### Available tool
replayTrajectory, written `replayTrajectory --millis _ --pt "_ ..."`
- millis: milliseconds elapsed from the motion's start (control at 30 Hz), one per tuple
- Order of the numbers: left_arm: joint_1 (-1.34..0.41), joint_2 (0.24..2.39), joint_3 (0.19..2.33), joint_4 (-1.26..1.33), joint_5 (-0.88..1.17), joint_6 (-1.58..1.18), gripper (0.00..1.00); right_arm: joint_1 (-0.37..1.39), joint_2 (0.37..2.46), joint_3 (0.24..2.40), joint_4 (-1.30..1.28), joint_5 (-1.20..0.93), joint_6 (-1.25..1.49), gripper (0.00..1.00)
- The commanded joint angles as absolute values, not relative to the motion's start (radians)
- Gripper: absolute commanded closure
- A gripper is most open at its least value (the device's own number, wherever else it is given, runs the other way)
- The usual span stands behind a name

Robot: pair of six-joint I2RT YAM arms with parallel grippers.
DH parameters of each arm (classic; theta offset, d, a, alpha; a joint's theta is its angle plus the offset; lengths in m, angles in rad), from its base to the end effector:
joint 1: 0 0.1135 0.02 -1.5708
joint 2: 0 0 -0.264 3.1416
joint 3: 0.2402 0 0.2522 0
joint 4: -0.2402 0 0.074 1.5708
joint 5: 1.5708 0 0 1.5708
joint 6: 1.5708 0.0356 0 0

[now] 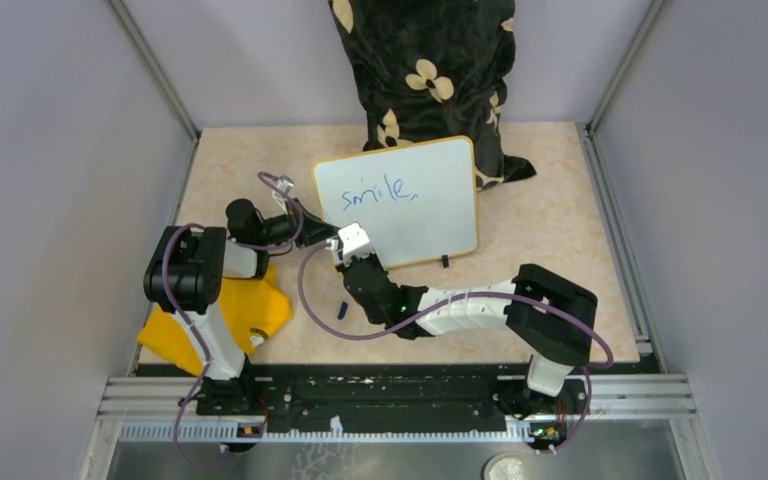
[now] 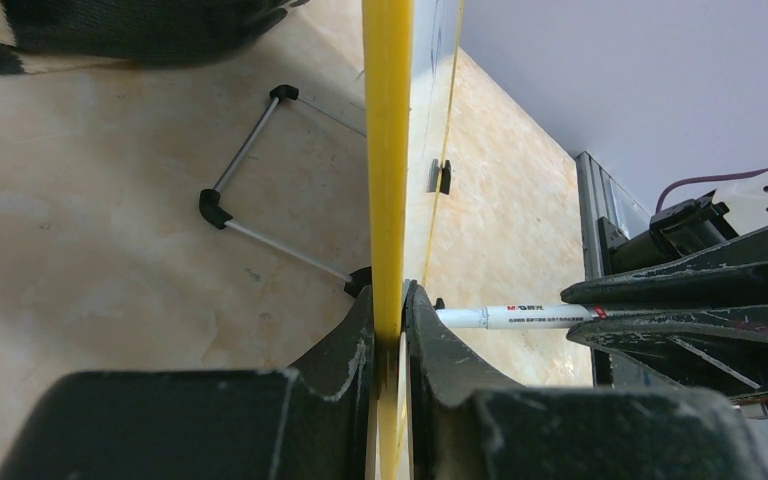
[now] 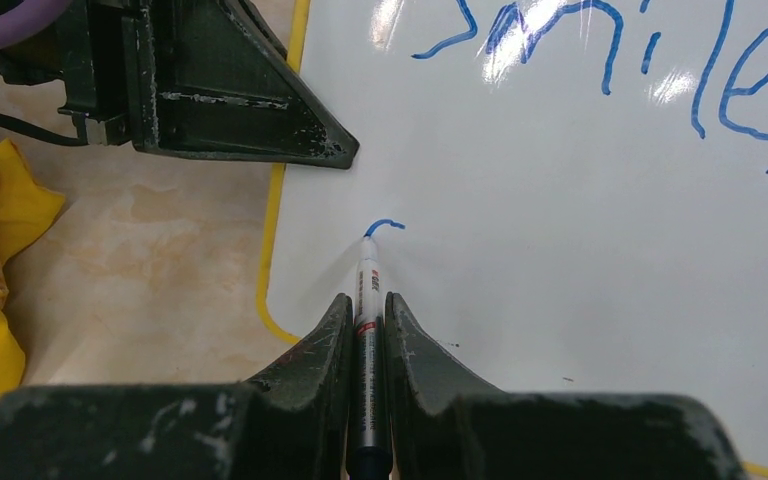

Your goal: Write a sentence on the whiteboard

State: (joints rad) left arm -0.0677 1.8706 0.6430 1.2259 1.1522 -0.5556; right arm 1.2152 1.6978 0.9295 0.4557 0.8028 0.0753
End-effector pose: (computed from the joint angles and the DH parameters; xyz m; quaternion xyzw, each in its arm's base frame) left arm 0.3224 -0.0545 0.1551 0.2301 0.6689 -0.5486 0.4457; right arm 0.1512 0.3335 0.2179 -0.2080 0.7507 0.0733 0.6227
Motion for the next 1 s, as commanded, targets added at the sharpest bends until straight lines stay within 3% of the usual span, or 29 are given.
replayTrajectory --millis 0,967 --pt "-0.082 1.903 0.65 1.18 1.105 -0.499 1.0 1.2 1.68 0.906 0.427 0.839 0.094 1.0" --pt "-0.086 1.898 0.65 1.179 1.103 -0.497 1.0 1.204 1.678 0.916 0.41 0.724 0.131 1.0"
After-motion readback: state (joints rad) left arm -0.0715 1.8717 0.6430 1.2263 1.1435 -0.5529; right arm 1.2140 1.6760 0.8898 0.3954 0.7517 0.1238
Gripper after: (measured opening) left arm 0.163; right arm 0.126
